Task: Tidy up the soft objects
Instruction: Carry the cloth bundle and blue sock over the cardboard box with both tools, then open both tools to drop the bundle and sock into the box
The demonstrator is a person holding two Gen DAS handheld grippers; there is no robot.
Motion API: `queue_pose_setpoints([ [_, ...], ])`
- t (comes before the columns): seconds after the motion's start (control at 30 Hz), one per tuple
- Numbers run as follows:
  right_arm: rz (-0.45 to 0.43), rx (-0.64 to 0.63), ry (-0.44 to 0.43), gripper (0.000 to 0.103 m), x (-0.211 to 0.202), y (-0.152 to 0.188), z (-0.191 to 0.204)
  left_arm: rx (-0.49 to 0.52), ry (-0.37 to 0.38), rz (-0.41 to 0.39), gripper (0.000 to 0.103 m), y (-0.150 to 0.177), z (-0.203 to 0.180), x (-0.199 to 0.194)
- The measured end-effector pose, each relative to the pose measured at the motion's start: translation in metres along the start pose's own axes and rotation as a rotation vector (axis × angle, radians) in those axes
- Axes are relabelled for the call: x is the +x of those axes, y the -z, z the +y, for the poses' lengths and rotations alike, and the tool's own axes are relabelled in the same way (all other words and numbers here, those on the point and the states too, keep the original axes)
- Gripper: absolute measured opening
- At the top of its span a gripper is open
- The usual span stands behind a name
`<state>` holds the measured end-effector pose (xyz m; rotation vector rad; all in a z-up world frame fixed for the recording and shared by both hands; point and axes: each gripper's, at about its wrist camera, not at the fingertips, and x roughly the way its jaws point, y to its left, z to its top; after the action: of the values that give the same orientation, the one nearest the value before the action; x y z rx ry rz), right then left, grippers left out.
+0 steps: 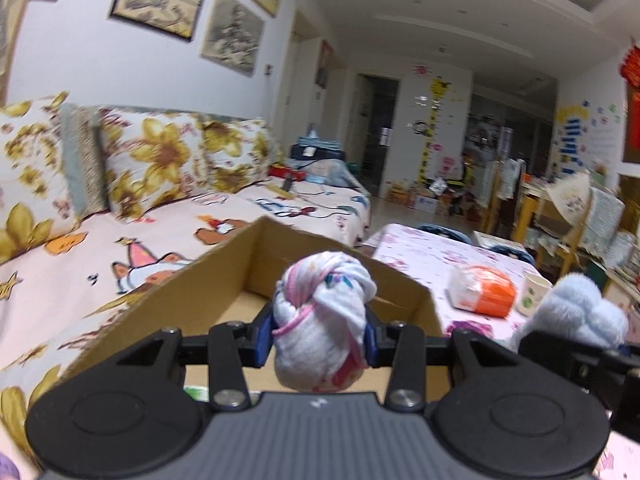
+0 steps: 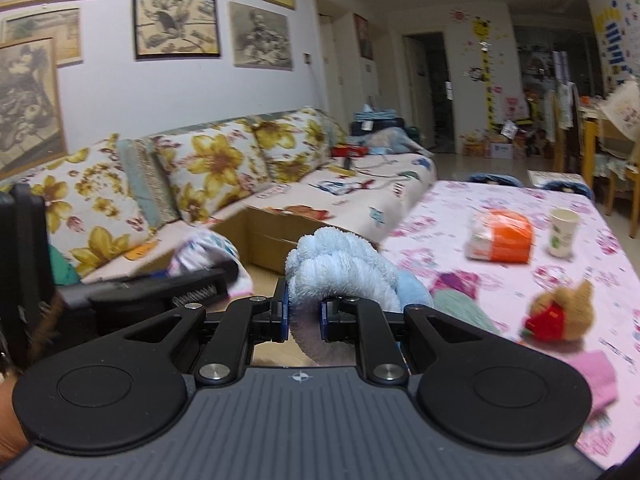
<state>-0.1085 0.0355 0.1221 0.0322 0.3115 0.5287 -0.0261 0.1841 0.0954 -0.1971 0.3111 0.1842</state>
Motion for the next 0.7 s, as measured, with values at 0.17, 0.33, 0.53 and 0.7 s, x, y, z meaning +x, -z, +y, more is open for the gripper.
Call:
queue_pose_setpoints([
  [0.17,0.026,-0.008,-0.073,0.017,0.021,-0.01,0.013,-0.074,-0.056,0.017,0.042,-0.002,0.022,0.006],
  [0.33,0.089,-0.008,-0.109,0.018,0.045,-0.009,0.016,-0.117,-0.085,0.021,0.042,-0.003,0.03,0.007],
  [0.53,0.155,-0.008,-0.128,0.037,0.061,-0.001,0.01,-0.121,-0.1,0.03,0.043,-0.003,0.031,0.009],
  [0.7,0.156,0.016,-0.092,0.08,0.052,0.001,0.006,-0.136,-0.096,0.03,0.063,-0.004,0.035,0.008],
])
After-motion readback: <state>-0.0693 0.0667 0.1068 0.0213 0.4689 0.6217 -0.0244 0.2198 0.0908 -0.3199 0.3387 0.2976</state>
